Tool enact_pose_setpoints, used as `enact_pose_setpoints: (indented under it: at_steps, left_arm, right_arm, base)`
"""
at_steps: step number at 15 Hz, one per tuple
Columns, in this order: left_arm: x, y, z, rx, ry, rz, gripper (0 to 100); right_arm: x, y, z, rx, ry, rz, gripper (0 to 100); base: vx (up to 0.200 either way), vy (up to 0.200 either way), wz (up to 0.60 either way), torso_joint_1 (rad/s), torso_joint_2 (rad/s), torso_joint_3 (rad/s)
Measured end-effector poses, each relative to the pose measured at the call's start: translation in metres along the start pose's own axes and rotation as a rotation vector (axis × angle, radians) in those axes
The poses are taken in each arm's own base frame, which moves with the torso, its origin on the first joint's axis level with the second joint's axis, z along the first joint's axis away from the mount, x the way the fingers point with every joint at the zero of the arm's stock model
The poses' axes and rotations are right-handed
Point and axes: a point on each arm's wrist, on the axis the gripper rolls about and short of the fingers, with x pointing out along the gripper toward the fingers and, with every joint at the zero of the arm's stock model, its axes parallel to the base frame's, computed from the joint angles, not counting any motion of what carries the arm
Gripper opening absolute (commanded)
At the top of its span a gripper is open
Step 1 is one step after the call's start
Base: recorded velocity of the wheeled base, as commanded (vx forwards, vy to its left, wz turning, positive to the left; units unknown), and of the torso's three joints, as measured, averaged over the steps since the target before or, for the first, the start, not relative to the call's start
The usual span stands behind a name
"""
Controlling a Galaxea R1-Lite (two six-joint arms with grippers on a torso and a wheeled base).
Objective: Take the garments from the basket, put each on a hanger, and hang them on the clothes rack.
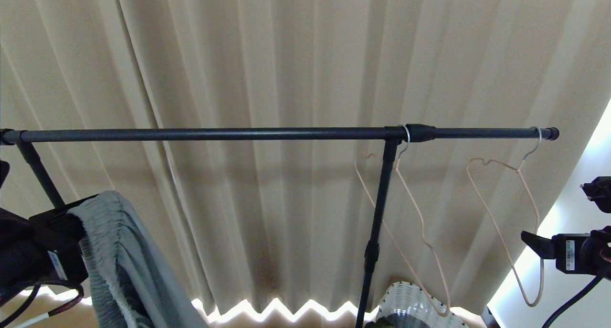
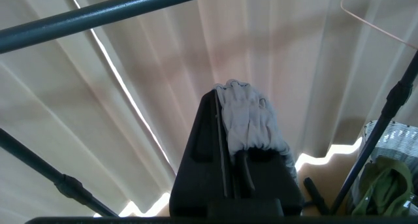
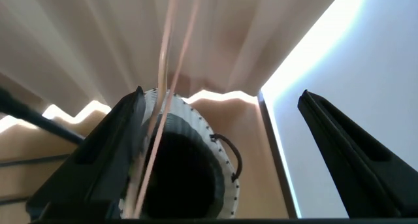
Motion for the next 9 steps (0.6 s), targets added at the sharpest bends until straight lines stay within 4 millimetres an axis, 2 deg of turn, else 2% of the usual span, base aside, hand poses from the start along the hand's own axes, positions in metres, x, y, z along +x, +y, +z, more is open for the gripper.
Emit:
enact_pose_setpoints:
  at_steps: [6,9]
  left_arm:
    - [0.000,0.000,0.000,0.000,0.000,0.000,0]
    - [0.000,0.000,0.000,0.000,0.000,0.000,0]
  right_arm:
    - [0.005,0.006,0.017,0.083,-0.038,0.063,100]
    - [0.010,0.011,0.016,0.074,-0.012,0.075,100]
  base:
    - [0.000,0.000,0.00,0.000,0.00,0.000]
    - [0.000,0.000,0.00,0.000,0.00,0.000]
